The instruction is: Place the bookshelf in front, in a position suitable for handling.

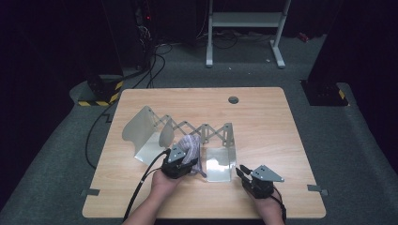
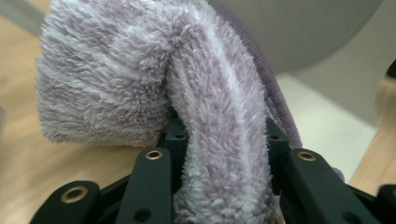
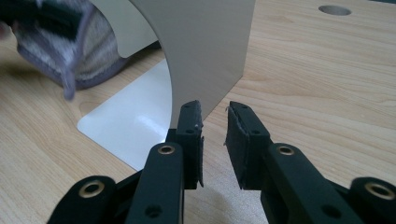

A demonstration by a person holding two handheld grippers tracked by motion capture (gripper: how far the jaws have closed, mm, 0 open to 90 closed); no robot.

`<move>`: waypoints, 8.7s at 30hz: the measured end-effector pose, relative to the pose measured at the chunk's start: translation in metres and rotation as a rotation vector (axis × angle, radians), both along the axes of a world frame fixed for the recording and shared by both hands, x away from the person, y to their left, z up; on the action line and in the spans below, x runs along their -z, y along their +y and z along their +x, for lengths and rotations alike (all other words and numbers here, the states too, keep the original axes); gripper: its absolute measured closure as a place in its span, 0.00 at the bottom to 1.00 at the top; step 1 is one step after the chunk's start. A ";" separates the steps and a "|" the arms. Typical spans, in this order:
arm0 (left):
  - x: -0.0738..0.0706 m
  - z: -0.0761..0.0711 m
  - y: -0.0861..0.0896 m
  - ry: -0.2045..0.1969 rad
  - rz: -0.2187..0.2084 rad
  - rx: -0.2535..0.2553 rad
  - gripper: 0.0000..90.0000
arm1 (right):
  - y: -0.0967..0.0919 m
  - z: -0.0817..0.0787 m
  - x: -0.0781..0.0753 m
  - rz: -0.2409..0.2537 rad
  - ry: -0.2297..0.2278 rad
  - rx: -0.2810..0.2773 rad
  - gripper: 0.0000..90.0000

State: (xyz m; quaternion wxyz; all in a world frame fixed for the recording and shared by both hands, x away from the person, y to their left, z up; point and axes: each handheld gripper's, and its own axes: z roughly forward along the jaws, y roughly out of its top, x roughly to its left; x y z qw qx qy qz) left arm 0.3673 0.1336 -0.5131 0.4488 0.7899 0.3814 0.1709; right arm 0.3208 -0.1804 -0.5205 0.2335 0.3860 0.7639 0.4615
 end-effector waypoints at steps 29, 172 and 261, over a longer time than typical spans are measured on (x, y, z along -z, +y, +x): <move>0.001 -0.043 0.070 -0.054 -0.039 -0.080 0.69 | 0.006 0.012 -0.004 0.009 -0.004 0.039 0.83; -0.085 -0.005 -0.062 -0.237 0.076 0.059 0.71 | -0.006 -0.005 -0.005 0.003 -0.012 0.046 0.79; -0.098 -0.040 -0.058 -0.210 -0.116 0.101 0.71 | -0.005 -0.003 0.000 -0.009 0.004 0.041 0.79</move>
